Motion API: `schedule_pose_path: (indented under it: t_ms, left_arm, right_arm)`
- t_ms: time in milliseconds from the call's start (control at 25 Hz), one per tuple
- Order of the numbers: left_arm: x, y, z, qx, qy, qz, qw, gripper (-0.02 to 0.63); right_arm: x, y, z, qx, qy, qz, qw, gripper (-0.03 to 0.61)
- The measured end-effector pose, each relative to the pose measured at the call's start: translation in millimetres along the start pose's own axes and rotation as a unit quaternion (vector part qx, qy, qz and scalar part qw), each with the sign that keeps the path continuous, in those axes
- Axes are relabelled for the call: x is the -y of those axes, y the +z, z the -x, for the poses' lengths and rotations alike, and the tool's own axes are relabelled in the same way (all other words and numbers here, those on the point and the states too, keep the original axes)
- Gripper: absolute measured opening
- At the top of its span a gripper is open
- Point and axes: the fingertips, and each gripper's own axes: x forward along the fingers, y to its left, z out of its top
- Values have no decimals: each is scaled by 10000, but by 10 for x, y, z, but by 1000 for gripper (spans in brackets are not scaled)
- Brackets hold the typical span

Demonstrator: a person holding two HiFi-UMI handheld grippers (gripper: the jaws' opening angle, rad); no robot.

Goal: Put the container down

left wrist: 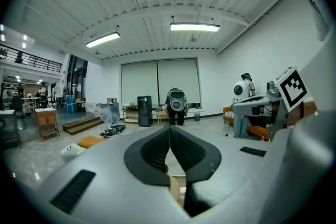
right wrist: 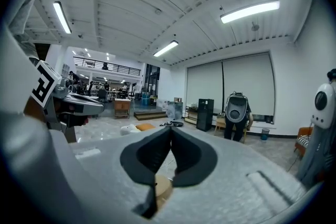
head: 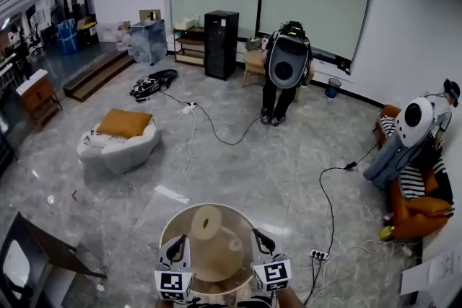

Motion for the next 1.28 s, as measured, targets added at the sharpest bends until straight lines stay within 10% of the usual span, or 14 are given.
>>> schedule_pose_path:
  t_ms: [1280]
  left_arm:
    - [269,-283,534,-122,-159,-12,9998,20]
  right_arm:
    - [-219,-137,683,98,-171,43,9998,0]
